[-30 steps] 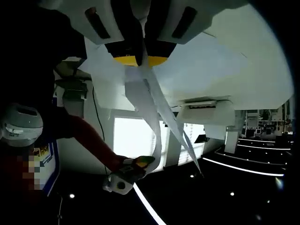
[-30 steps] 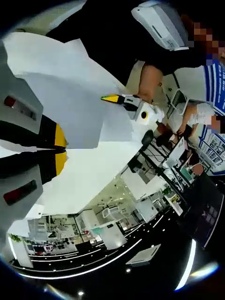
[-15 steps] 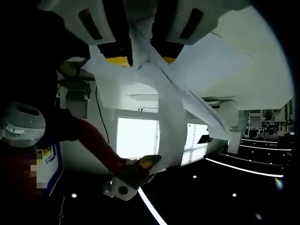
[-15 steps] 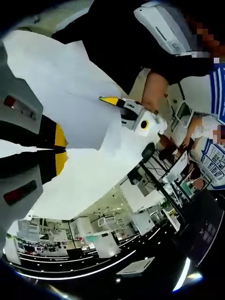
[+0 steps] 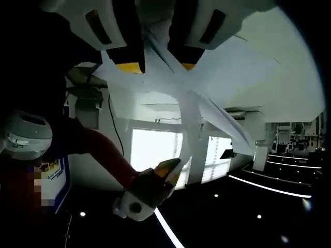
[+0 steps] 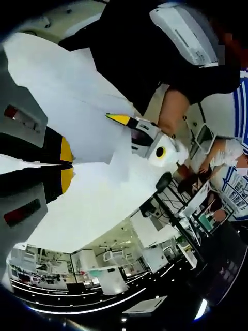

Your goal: Organize the stack of printing papers by aligning and flattening the scattered papers on the table

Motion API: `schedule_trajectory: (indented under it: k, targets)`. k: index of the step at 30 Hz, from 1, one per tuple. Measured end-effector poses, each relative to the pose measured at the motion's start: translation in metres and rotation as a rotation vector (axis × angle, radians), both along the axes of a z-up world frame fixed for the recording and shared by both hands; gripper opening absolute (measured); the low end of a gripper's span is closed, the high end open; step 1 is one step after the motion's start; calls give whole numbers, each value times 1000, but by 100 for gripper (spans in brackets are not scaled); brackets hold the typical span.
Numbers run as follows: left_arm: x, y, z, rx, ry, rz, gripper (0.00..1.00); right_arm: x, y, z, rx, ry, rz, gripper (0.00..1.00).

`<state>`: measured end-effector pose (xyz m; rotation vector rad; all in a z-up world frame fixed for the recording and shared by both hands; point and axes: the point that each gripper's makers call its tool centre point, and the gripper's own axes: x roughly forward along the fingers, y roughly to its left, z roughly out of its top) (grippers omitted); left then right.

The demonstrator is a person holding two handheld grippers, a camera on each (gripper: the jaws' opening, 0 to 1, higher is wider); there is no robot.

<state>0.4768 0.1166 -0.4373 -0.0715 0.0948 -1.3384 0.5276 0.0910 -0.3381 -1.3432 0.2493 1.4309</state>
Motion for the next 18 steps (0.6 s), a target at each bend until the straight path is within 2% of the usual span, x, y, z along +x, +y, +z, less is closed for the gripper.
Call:
schedule_trajectory:
  k: [11,14,18]
  targets:
    - [0,-1,0,-1,2,-4,24,-11,15,-23,-55,55,53,0]
    - [-1,-1,1,-8,2,-9,27,-12,11,-19,-59,57,60,0]
    - [-2,-1,4,-21,7,-16,28,-13,1,-6,-32,90,45,0]
